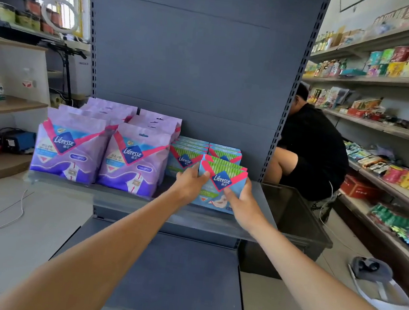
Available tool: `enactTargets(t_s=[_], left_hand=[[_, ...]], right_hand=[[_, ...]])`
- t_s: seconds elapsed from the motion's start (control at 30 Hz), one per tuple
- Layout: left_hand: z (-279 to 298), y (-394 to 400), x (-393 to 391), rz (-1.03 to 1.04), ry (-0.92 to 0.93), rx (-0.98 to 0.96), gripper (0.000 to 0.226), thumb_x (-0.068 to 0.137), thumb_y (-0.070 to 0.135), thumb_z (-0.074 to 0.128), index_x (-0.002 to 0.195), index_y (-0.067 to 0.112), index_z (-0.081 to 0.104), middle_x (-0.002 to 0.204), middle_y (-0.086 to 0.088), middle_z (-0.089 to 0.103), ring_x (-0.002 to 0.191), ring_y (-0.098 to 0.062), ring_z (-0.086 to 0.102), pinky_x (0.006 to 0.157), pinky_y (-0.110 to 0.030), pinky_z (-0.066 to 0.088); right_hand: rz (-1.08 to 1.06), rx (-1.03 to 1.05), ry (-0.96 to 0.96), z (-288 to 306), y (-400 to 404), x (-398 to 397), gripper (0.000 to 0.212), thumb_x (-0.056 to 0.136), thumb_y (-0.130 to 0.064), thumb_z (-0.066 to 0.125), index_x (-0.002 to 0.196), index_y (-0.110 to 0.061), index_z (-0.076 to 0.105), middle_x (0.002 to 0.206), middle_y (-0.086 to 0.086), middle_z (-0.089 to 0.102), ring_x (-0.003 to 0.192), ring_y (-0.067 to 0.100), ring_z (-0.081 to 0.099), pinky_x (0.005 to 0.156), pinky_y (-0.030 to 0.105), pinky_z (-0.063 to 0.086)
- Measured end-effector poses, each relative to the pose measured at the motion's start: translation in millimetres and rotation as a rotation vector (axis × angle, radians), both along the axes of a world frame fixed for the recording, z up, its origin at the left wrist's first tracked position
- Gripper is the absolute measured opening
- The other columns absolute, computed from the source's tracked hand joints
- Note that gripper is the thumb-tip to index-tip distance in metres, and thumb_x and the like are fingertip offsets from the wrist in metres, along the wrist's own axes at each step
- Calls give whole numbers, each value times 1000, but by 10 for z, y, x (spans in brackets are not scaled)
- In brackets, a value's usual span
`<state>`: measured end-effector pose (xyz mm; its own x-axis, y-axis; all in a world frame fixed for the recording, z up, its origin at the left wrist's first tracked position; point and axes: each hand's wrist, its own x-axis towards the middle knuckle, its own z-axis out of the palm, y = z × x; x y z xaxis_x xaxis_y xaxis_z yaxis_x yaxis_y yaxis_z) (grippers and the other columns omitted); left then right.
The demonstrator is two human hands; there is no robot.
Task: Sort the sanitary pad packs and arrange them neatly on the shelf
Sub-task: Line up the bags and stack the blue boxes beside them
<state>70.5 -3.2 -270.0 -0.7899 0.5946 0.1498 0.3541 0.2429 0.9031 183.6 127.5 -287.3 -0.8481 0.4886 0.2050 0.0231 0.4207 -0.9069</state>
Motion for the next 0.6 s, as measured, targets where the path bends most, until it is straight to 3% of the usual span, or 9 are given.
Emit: enactTargets(t_s=[0.07,0.13,0.17,0.23,0.3,0.43,0.53,0.6], left_hand=[[83,124,34,61,61,-48,26,98,34,43,78,21,50,95,-11,66,92,-30,56,85,-38,46],[85,297,-7,112,94,-72,32,101,27,43,70,20,41,76,-6,55,69,-23,48,61,-33,37],[60,390,-62,138,114,-107,34,102,27,43,69,18,39,75,-6,53,65,-21,46,57,-34,32],[6,542,-157,171,153,-156,33,103,27,43,74,10,44,84,-17,59,71,-27,54,59,-35,33],[-51,699,-238,204,181,-177,28,103,25,43,92,2,52,100,-26,63,92,-39,60,67,-36,36],[-159,938,-342,311,338,-234,24,102,16,42,118,0,51,111,-23,63,106,-41,58,74,-37,38],[-239,1020,-380,349,482,-259,43,95,0,45,138,3,38,118,-23,61,110,-41,58,77,-41,40],[-296,1044,-379,340,616,-315,67,91,-6,46,151,2,18,140,-23,48,124,-39,51,89,-41,42]], right_hand=[[-15,30,-9,24,163,-111,57,97,-33,55,144,-25,23,130,-8,56,107,6,61,89,26,54],[-30,74,-27,32,344,-237,56,98,-29,54,143,-22,22,132,-5,54,106,6,58,79,17,51],[-40,102,-42,31,432,-299,55,99,-29,54,143,-21,22,133,-4,54,107,8,58,75,14,50],[-71,160,-98,39,568,-405,52,98,-30,55,139,-18,25,129,-3,54,103,8,56,62,8,44],[-101,201,-150,29,703,-515,43,98,-33,55,129,-17,31,129,-1,56,98,9,55,55,8,40],[-139,226,-152,-8,905,-683,33,98,-31,57,110,-16,30,126,4,57,92,12,51,45,7,33],[-96,215,-119,-75,989,-745,54,88,-23,72,121,-14,30,114,-3,51,96,11,50,55,10,34],[-73,228,-99,-109,996,-769,65,83,-18,78,125,-12,29,116,-4,50,99,11,50,67,17,39]])
